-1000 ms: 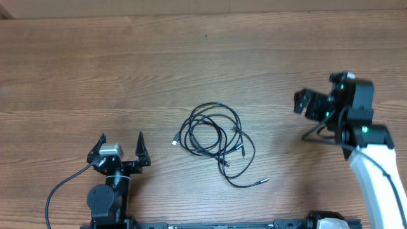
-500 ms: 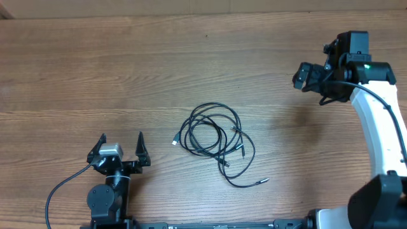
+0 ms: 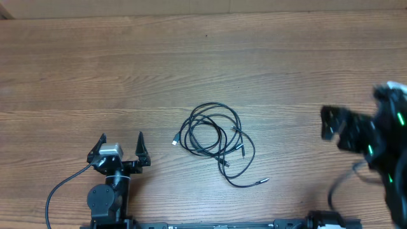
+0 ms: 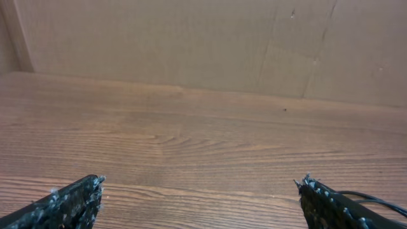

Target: Untangle cables

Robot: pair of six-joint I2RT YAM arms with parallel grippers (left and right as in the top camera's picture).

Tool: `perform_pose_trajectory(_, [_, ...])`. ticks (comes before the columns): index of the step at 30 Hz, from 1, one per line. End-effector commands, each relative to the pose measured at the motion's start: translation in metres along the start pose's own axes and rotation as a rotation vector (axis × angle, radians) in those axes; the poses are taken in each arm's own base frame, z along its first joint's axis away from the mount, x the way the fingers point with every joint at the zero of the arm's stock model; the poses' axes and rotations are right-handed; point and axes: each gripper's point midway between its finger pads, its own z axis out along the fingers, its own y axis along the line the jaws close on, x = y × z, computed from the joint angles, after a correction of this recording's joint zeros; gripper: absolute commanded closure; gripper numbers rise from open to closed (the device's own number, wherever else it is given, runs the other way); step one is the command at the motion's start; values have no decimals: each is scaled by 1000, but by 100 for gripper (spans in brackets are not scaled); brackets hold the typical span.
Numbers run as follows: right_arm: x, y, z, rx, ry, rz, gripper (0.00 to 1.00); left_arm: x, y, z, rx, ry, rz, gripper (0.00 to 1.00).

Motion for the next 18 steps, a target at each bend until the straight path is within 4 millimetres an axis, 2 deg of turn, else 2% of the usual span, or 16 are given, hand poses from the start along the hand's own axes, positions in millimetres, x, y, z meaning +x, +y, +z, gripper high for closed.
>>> perform_pose_trajectory(1, [-4, 1, -28, -11, -104, -3, 0, 0, 1, 0, -4, -3, -10, 0])
perform_pose_trajectory(3, [-2, 8, -36, -53, -119, -6, 0, 0, 1, 0, -4, -3, -10, 0])
perform_pose_trajectory(9, [-5, 10, -36, -65, -131, -9, 0, 0, 1, 0, -4, -3, -10, 0])
perform_pose_trajectory(11, [-5, 10, -36, -65, -133, -9, 31, 0, 1, 0, -4, -3, -10, 1])
perform_pose_trajectory(13, [-5, 10, -36, -66, -133, -9, 57, 0, 1, 0, -4, -3, -10, 1])
perform_pose_trajectory(14, [-5, 10, -36, -65, -133, -9, 59, 0, 1, 0, -3, -3, -10, 1])
perform_pose_trajectory(16, [-5, 10, -36, -65, -133, -9, 72, 0, 1, 0, -4, -3, -10, 0])
perform_pose_trajectory(17, [-5, 10, -36, -65, -133, -9, 85, 0, 1, 0, -3, -3, -10, 0])
perform_pose_trajectory(18, [-5, 10, -36, -65, -133, -9, 90, 0, 1, 0, -4, -3, -10, 0])
